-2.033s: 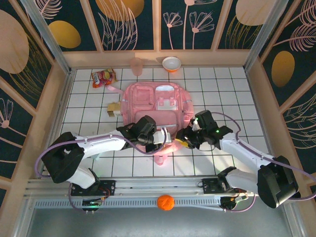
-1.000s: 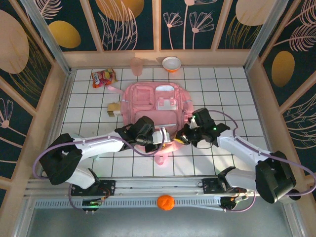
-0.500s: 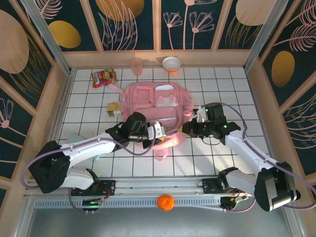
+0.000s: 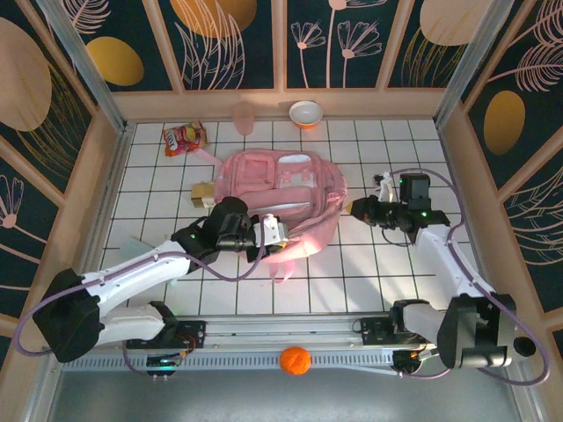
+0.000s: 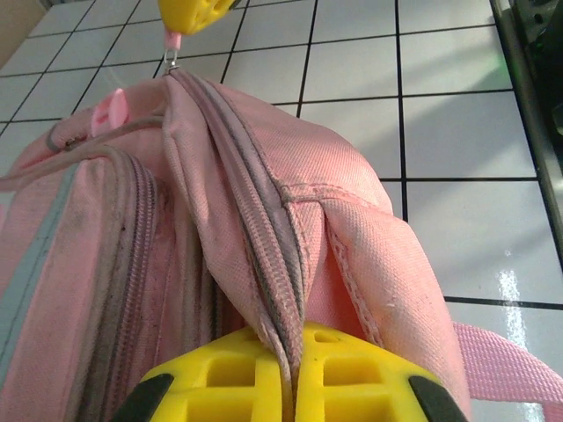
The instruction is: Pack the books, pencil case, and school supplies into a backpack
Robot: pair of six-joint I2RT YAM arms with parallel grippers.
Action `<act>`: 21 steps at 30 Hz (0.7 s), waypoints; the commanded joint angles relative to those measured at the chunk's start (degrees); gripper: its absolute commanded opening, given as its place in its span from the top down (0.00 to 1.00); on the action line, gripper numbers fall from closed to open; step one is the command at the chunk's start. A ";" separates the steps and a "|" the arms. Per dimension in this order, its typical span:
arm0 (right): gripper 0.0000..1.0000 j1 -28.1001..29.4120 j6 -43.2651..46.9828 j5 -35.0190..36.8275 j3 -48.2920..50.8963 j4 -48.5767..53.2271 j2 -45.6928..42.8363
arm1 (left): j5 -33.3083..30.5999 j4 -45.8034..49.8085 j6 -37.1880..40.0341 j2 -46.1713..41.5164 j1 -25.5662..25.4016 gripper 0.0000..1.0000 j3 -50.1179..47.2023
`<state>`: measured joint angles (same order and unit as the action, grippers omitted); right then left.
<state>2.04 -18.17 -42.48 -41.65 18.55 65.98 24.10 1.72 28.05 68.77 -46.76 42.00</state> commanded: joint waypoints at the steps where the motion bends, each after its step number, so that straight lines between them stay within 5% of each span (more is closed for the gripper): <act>1: 1.00 -4.84 -0.63 4.80 -0.81 -9.51 3.46 | 4.65 0.57 1.27 -3.87 0.23 1.00 3.71; 10: 1.00 -6.17 -4.06 10.93 -1.17 -17.64 14.60 | 6.89 -0.10 1.02 -6.01 0.25 1.00 6.50; 18: 1.00 -5.89 -4.24 11.62 1.70 -17.93 12.50 | 8.31 -3.24 0.09 -4.39 0.25 1.00 6.18; 20: 0.84 -5.79 -3.93 11.15 1.21 -15.73 10.57 | 8.61 -3.30 0.54 -3.42 0.20 1.00 6.13; 21: 0.70 -5.55 -3.74 11.42 0.45 -13.61 9.28 | 8.82 -3.02 0.92 -2.84 0.22 0.89 6.08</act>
<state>-2.07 -22.41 -39.57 -40.53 4.80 78.17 26.70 4.51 28.25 66.81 -46.59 44.93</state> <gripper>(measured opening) 0.219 0.093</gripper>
